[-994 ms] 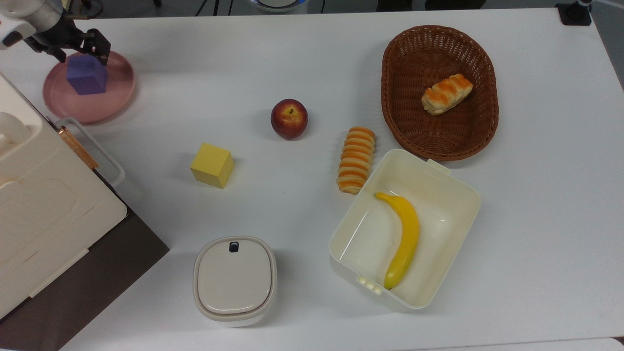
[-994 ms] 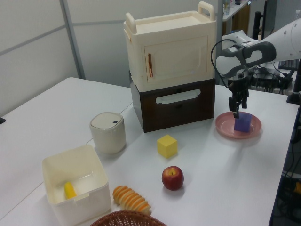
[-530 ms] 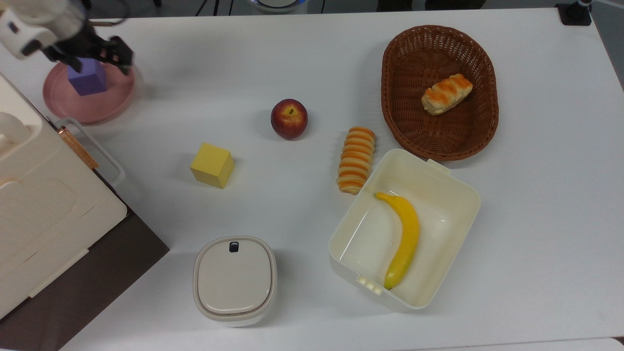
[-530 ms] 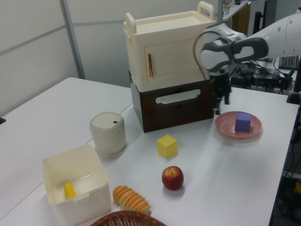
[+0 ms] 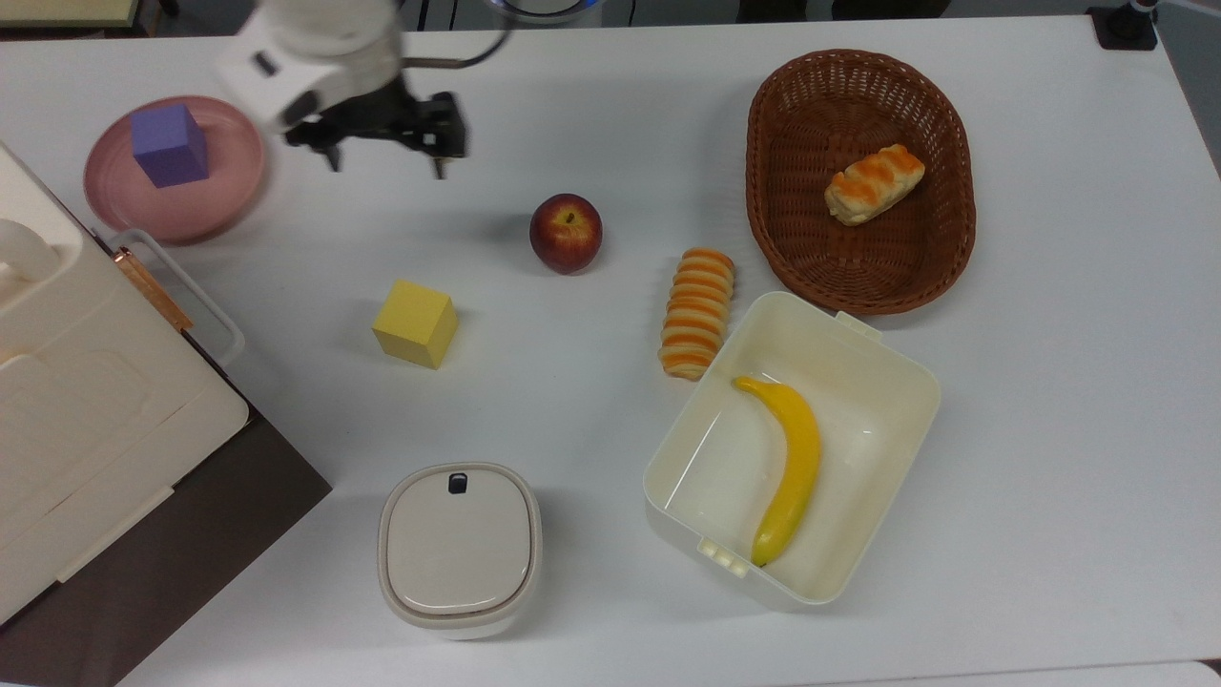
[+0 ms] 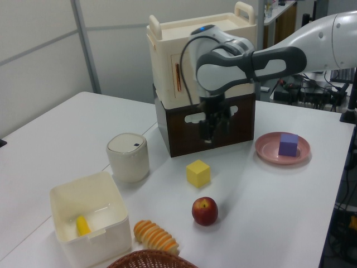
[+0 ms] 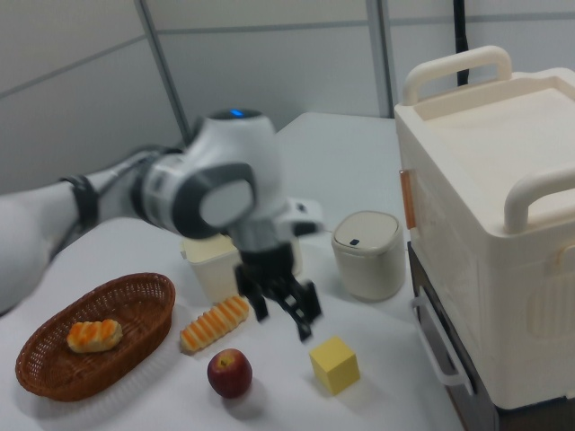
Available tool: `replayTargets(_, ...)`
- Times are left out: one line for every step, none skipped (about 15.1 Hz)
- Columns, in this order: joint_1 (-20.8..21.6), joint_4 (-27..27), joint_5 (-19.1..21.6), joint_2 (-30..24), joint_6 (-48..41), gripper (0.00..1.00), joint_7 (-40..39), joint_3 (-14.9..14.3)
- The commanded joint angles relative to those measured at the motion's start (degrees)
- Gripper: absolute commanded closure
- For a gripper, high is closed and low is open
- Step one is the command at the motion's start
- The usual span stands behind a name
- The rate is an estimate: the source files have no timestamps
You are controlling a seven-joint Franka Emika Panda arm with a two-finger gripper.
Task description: Put the purple cube on a plate
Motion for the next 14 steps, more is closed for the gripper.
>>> replayTargets(6.8, 1.3, -0.1, -4.8, -3.5, 0.00, 5.7, -1.1)
replayTargets(8.8, 1.5, -0.1, -6.1, -4.5, 0.00, 6.9, -1.5)
replayTargets(10.4, 1.7, -0.2, -7.3, -5.5, 0.00, 7.4, -2.1)
replayTargets(12.4, 2.7, -0.2, -8.1, -7.0, 0.00, 7.0, -3.4)
replayTargets(14.9, 3.7, 0.1, -8.2, -8.8, 0.00, 7.1, -5.2)
replayTargets(17.4, 4.4, 0.3, -8.2, -10.7, 0.00, 7.6, -7.5)
replayTargets(20.0, 4.8, 0.9, -8.4, -12.2, 0.00, 7.6, -9.9)
replayTargets(22.1, 4.9, 1.9, -9.0, -12.5, 0.00, 7.6, -11.9)
replayTargets(23.7, 4.8, 3.4, -9.5, -12.6, 0.00, 7.7, -13.9)
replayTargets(23.8, 4.6, 4.5, -9.6, -12.6, 0.00, 7.7, -14.0)
replayTargets(23.6, 4.6, 4.9, -9.6, -12.6, 0.00, 7.7, -14.0)
replayTargets(23.3, 4.6, 5.8, -9.6, -12.6, 0.00, 7.7, -14.0)
replayTargets(23.1, 4.7, 6.7, -9.6, -12.5, 0.00, 7.7, -14.1)
replayTargets(22.7, 4.7, 7.2, -9.5, -12.4, 0.00, 7.7, -14.1)
